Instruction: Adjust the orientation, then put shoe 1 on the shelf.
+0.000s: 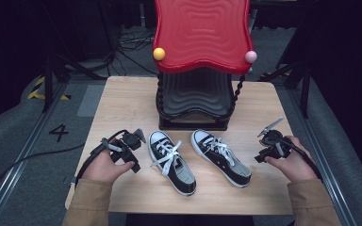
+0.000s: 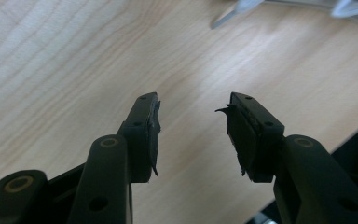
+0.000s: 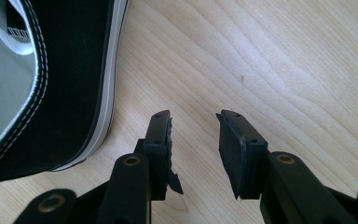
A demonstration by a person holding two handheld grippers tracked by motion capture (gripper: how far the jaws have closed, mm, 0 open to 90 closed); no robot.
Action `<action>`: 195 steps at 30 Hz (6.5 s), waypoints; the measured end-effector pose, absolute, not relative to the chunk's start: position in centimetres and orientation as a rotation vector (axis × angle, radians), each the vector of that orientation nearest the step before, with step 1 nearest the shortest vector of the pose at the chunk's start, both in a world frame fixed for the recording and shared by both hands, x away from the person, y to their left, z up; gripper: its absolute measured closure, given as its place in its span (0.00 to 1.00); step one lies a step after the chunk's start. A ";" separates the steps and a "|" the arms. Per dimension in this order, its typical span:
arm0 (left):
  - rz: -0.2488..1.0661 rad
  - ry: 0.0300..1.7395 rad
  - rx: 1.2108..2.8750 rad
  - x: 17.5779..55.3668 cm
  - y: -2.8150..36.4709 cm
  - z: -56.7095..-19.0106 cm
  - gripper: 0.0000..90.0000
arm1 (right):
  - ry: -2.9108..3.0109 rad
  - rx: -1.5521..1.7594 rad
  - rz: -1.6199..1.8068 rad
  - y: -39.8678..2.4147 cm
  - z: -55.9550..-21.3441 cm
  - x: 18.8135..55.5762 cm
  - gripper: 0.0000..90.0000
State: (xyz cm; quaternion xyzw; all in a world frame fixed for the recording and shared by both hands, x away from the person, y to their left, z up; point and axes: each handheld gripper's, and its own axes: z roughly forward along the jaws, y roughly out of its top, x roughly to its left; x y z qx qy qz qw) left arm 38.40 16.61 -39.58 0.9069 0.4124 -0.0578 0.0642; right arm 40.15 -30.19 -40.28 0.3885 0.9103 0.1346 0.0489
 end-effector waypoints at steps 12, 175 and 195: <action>-0.170 1.037 2.722 37.7 13.6 -37.0 0.60 | 2.759 1.239 0.437 -31.2 -40.7 39.3 0.68; -0.044 1.250 2.453 36.1 10.8 -41.0 0.96 | 2.777 1.202 0.329 -30.4 -43.8 39.3 0.54; -0.003 1.119 2.462 36.9 9.0 -35.2 0.96 | 2.745 1.244 0.330 -31.6 -44.0 38.2 0.55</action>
